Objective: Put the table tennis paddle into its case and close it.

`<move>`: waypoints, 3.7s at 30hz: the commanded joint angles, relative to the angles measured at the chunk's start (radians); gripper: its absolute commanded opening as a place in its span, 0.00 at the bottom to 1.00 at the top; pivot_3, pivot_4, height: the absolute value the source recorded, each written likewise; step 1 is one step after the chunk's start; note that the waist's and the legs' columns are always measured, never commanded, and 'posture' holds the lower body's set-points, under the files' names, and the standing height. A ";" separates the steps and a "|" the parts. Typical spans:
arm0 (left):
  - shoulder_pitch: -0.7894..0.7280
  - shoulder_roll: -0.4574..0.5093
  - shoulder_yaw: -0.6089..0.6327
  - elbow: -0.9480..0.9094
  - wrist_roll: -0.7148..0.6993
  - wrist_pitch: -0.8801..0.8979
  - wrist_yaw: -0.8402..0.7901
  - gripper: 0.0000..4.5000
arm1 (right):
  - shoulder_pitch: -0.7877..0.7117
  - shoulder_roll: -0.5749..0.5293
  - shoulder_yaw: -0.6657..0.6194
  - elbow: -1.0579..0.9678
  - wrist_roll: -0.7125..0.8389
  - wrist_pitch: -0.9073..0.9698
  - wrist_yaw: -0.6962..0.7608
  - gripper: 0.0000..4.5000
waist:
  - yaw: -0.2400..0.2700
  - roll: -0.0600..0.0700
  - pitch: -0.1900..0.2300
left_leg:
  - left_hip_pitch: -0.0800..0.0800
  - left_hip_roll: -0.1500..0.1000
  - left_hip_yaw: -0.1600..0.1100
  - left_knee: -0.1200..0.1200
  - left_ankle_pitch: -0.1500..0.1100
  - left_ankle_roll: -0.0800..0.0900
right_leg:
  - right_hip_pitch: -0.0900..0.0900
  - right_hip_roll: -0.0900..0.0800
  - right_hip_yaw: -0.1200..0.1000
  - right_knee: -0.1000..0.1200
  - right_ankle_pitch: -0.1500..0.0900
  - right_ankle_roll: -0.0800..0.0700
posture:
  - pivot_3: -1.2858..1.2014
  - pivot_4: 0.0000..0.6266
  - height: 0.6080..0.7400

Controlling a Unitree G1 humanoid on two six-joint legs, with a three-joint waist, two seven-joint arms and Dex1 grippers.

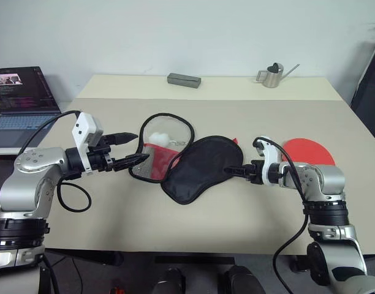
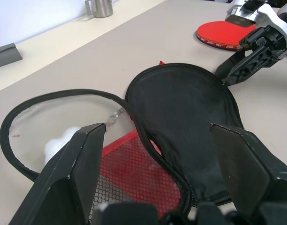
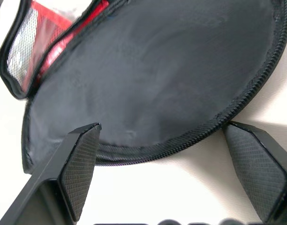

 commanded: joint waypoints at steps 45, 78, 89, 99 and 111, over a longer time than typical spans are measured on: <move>0.043 0.017 0.026 -0.047 0.010 -0.021 -0.004 0.87 | -0.310 -0.157 0.150 0.527 -0.075 -0.217 0.112 0.01 | -0.022 0.000 0.000 | 0.006 0.009 0.003 -0.005 0.000 0.000 | 0.001 0.014 0.002 0.000 0.003 -0.011 | 0.52 0.24 1.00; 0.024 -0.007 -0.002 -0.056 0.020 -0.018 0.014 0.87 | -0.695 -0.041 0.260 1.181 -0.484 -0.959 0.194 0.13 | -0.024 0.001 0.001 | 0.006 0.009 0.002 -0.005 0.000 -0.001 | 0.000 0.014 0.002 -0.001 0.002 -0.012 | 0.52 0.24 1.00; -0.006 -0.032 -0.017 -0.040 0.021 -0.024 0.014 0.87 | -0.736 -0.058 0.155 1.189 -0.440 -0.967 0.109 0.57 | -0.024 0.001 0.001 | 0.006 0.009 0.002 -0.005 0.000 -0.001 | 0.000 0.014 0.002 0.000 0.002 -0.012 | 0.52 0.24 1.00; -0.079 -0.078 0.002 -0.007 -0.018 0.001 0.014 0.87 | -0.665 -0.143 0.097 1.057 -0.389 -0.865 0.208 0.71 | -0.024 0.001 0.001 | 0.005 0.008 0.002 -0.005 0.000 -0.001 | 0.000 0.014 0.002 0.000 0.002 -0.012 | 0.52 0.24 1.00; -0.133 -0.113 -0.034 0.021 -0.040 0.001 -0.047 0.87 | -0.074 -0.346 -0.057 -0.159 -0.175 -0.112 0.196 0.99 | -0.014 0.001 0.001 | 0.000 0.011 0.000 -0.004 0.000 -0.001 | -0.002 0.013 0.000 -0.001 0.001 -0.011 | 0.52 0.24 1.00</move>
